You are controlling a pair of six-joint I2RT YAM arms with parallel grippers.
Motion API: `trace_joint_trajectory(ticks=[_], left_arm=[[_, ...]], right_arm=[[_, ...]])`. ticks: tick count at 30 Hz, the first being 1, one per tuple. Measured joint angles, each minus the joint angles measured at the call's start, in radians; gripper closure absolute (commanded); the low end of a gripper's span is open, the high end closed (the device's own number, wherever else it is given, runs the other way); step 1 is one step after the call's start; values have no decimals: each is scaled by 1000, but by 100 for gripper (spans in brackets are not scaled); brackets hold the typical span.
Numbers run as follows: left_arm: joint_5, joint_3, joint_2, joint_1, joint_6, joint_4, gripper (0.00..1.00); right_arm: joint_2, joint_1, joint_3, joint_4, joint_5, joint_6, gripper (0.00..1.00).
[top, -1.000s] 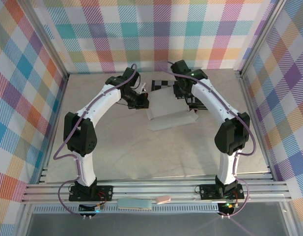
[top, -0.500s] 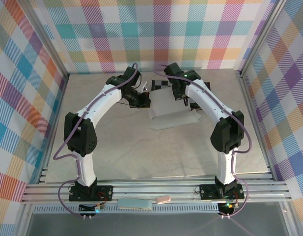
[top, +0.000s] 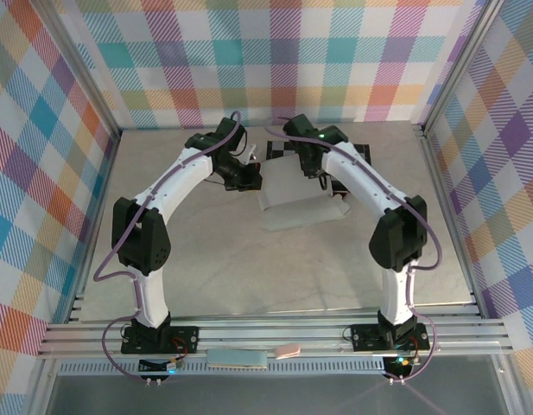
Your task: Fold the paper box
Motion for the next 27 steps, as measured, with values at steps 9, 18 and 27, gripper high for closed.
trace_joint_trajectory(ticks=[9,18,27], left_arm=[[12,0,0,0,0,5,100],[8,0,0,1,0,7,100],[-73,-112,-1,0,-18,53,100]], right_arm=[[-192,-72,-220,166,-224,-27,62],[-122,-91,-198,177,-257,-25,98],[-76,-3,-233,142,-168,77,100]])
